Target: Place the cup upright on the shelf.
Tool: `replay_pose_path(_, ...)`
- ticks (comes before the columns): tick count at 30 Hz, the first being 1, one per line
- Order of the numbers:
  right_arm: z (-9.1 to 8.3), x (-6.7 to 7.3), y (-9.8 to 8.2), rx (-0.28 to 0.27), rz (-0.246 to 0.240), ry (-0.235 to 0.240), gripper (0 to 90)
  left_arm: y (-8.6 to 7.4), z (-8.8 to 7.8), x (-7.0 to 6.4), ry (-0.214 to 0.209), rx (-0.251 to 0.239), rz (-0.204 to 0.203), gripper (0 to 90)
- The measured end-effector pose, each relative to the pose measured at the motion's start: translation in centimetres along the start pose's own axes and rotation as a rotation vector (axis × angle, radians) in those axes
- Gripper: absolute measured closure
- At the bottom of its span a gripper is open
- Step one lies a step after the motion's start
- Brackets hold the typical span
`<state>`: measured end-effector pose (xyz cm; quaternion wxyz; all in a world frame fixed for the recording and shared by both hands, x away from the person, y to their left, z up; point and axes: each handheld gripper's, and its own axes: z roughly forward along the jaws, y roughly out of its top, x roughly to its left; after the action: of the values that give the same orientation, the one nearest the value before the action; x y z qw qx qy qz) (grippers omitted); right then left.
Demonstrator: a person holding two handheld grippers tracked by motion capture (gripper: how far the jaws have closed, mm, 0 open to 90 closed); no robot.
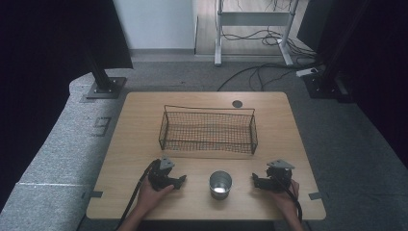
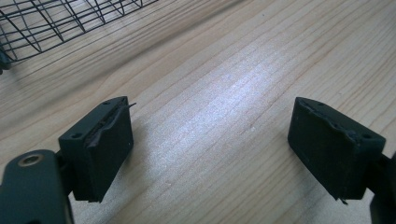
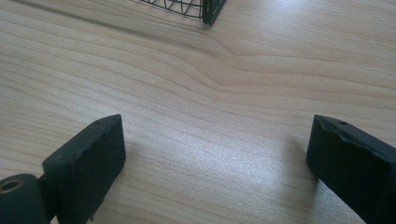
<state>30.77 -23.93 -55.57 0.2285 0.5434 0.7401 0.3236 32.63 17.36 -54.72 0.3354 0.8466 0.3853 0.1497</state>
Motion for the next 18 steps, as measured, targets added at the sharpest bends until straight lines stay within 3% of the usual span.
replay_pose_path(7,-0.2,0.17,-0.17,-0.001,-0.004,0.005,5.9,0.02,0.04,-0.01,0.001,-0.002,-0.003,13.9)
replay_pose_path(18,-0.82,0.17,-0.22,-0.048,0.016,-0.027,13.1,0.02,0.04,-0.01,0.0,-0.002,-0.002,13.9)
